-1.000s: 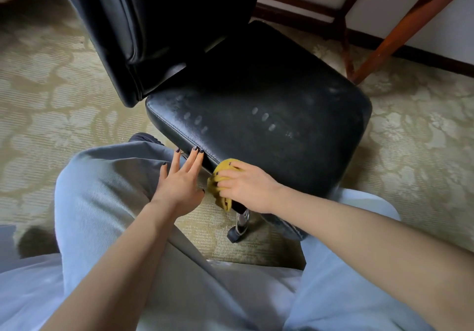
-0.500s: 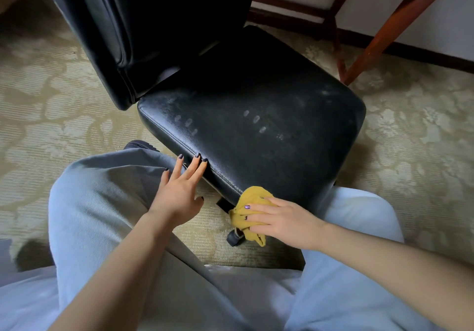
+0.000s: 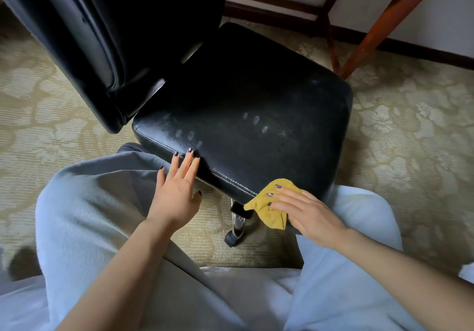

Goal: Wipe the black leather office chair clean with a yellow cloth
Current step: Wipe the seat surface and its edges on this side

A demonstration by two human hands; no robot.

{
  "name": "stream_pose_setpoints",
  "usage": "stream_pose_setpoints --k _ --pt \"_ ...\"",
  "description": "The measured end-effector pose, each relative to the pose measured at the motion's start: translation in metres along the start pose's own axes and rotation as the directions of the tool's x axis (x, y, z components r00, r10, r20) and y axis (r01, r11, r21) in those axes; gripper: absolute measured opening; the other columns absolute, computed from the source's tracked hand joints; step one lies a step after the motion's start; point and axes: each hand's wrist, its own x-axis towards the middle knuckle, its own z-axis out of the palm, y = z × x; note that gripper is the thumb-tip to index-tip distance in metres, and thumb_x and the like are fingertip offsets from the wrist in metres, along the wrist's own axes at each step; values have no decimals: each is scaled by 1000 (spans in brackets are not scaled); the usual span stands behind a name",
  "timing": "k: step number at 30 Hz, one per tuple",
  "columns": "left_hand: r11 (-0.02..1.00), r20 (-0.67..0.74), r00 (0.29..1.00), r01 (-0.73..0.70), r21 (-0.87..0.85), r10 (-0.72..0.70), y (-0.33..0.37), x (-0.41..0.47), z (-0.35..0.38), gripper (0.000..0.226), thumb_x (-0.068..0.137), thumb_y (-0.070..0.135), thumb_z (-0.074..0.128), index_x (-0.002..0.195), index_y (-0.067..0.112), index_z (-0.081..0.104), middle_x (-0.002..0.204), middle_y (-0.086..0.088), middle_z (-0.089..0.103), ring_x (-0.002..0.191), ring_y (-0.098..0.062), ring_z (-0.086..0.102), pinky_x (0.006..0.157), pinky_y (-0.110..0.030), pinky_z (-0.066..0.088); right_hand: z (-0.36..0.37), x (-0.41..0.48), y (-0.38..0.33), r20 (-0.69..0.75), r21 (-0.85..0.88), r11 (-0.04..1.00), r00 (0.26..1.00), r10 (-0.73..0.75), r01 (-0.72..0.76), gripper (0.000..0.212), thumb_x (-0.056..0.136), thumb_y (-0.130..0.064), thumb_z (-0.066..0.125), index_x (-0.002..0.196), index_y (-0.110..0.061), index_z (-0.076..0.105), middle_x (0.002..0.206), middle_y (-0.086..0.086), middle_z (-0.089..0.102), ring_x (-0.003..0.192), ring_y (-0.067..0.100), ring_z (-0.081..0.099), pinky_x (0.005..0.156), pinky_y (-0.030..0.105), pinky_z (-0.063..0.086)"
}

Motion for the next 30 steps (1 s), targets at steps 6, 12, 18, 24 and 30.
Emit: stream_pose_setpoints --k 6,12,18,24,30 --pt "999 20 999 45 12 -45 3 1 2 77 95 24 48 152 17 -3 159 -1 -14 145 -22 -16 118 -47 -2 -24 41 7 -82 274 791 806 587 -548 40 94 -1 44 130 -18 51 136 5 52 125 26 46 98 36 38" --pt "998 51 997 58 -16 -57 8 2 4 78 94 26 49 152 17 -4 159 -2 -13 146 -21 -13 118 -47 -2 -33 127 9 -22 364 524 555 831 -770 52 97 -12 39 143 -34 27 143 1 42 131 29 36 101 42 39" --pt "996 68 995 73 -45 -70 9 4 4 81 92 28 52 152 18 -2 159 -2 -14 146 -23 -12 118 -47 0 -34 192 2 183 188 612 639 747 -768 59 101 -19 35 152 -32 7 160 2 11 146 25 11 108 44 35" --pt "991 65 994 97 -88 -91 15 6 3 81 92 33 52 152 19 -1 159 -3 -13 146 -24 -11 118 -46 -1 -29 200 1 189 97 811 810 555 -577 57 102 -19 37 152 -25 9 160 -2 8 147 22 3 117 38 15" --pt "989 72 991 116 -91 -110 15 5 3 81 92 30 52 152 20 -3 159 -1 -14 146 -22 -12 119 -46 -1 -37 191 9 166 -19 900 886 433 -436 63 99 -6 40 152 -28 12 153 -1 28 141 20 25 105 41 35"
